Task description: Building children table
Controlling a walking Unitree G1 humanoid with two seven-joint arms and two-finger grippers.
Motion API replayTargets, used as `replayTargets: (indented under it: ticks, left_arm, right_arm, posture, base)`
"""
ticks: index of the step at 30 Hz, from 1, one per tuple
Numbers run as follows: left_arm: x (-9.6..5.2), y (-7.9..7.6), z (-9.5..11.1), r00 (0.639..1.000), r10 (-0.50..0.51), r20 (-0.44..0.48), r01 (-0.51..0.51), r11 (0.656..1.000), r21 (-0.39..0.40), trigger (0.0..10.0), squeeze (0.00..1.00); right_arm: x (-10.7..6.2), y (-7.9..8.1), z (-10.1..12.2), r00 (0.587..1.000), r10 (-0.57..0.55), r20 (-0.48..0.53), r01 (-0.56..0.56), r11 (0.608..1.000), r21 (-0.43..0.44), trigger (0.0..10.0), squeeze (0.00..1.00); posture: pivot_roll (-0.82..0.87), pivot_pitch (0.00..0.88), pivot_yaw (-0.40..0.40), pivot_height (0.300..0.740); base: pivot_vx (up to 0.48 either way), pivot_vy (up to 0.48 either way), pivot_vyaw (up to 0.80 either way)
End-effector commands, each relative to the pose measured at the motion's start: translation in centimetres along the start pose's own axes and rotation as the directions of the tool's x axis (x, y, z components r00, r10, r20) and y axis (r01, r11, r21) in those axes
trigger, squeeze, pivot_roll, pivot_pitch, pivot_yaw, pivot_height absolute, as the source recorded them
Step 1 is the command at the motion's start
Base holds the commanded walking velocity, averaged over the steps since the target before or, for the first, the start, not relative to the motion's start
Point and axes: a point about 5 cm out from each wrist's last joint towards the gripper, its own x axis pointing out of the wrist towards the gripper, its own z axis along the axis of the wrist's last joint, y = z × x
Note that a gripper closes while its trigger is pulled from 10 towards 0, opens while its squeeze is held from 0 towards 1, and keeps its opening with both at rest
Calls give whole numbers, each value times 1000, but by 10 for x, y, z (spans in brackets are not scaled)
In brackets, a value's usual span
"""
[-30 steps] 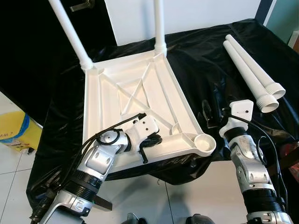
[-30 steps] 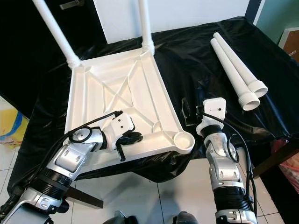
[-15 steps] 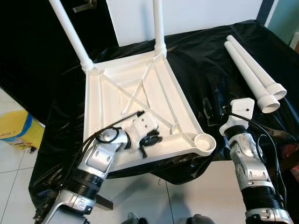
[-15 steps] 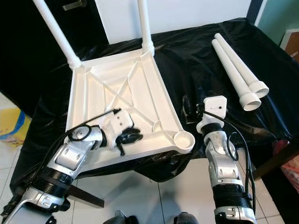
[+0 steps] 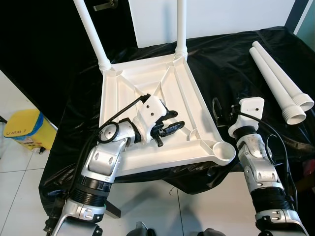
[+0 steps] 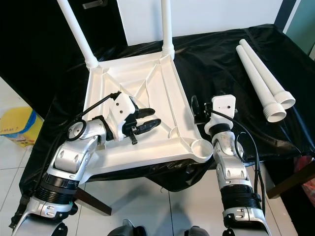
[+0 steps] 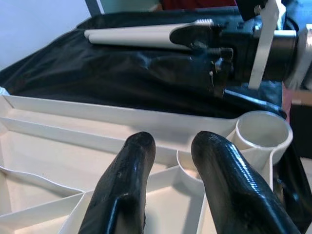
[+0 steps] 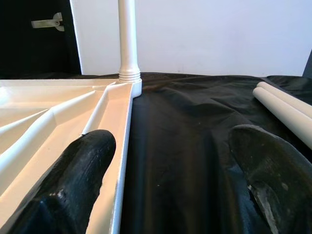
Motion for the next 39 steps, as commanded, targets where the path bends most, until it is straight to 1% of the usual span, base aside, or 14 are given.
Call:
replayTargets:
  ticks: [1,3,4,6,9,13,15,18,21,22,24,27,33,39]
  left_arm:
    - [-3,10,7,980,196,41,-196,981,-1,10000,0]
    - [-3,13,13,964,255,78,-256,967,0,10000,0]
    - [-3,13,13,964,255,78,-256,967,0,10000,0]
    - [-3,17,17,950,296,99,-294,955,-34,10000,0]
    - [-3,17,17,948,303,102,-300,953,-44,10000,0]
    - [-3,17,21,943,307,129,-301,951,-64,10000,0]
    - [-2,13,24,942,297,155,-287,954,-83,10000,0]
    - [-1,12,25,942,292,164,-280,956,-91,10000,0]
    - [-3,7,27,947,268,178,-250,961,-120,10000,0]
    - [-3,7,27,947,268,178,-250,961,-120,10000,0]
    - [-3,5,27,950,255,182,-231,962,-142,10000,0]
    - [-3,5,27,951,251,182,-226,963,-147,10000,0]
    - [-4,-1,30,960,199,196,-165,971,-175,10000,0]
    - [-4,-5,32,963,170,209,-128,972,-198,10000,0]
  right_arm:
    - [0,-4,-6,999,-23,-44,23,1000,-5,10000,0]
    - [2,-9,-7,997,-44,-62,43,999,-10,10000,0]
    - [2,-9,-7,997,-44,-62,43,999,-10,10000,0]
    - [4,-13,-7,995,-69,-65,68,997,-22,10000,0]
    - [5,-14,-7,995,-75,-65,74,997,-25,10000,0]
    - [5,-23,-7,989,-135,-58,131,989,-68,10000,0]
    - [1,-34,-11,971,-226,-76,220,973,-72,10000,0]
    - [-1,-40,-14,959,-268,-88,263,963,-65,10000,0]
    - [-11,-56,-20,919,-376,-116,377,926,-8,10000,0]
    - [-11,-56,-20,919,-376,-116,377,926,-8,10000,0]
    - [-18,-64,-24,891,-433,-133,439,898,15,10000,0]
    - [-22,-67,-26,880,-455,-138,462,886,23,10000,0]
    - [-45,-72,-39,818,-550,-167,560,828,19,10000,0]
    - [-51,-73,-42,805,-568,-171,578,816,14,10000,0]
  posture:
    - [-15,52,33,740]
    - [-21,55,26,740]
    - [-21,55,26,740]
    - [-30,51,23,740]
    - [-30,51,23,740]
    - [-44,58,27,740]
    - [-48,72,35,740]
    - [-48,72,35,740]
    - [-58,94,65,740]
    - [-58,94,65,740]
    - [-61,99,78,740]
    - [-62,103,86,740]
    - [-66,120,127,740]
    - [-73,136,148,740]
  base:
    - [0,0,0]
    - [0,0,0]
    - [0,0,0]
    - [0,0,0]
    - [0,0,0]
    - [0,0,0]
    - [0,0,0]
    - [0,0,0]
    - [0,0,0]
    - [0,0,0]
    - [0,0,0]
    - [0,0,0]
    - [0,0,0]
    - [0,0,0]
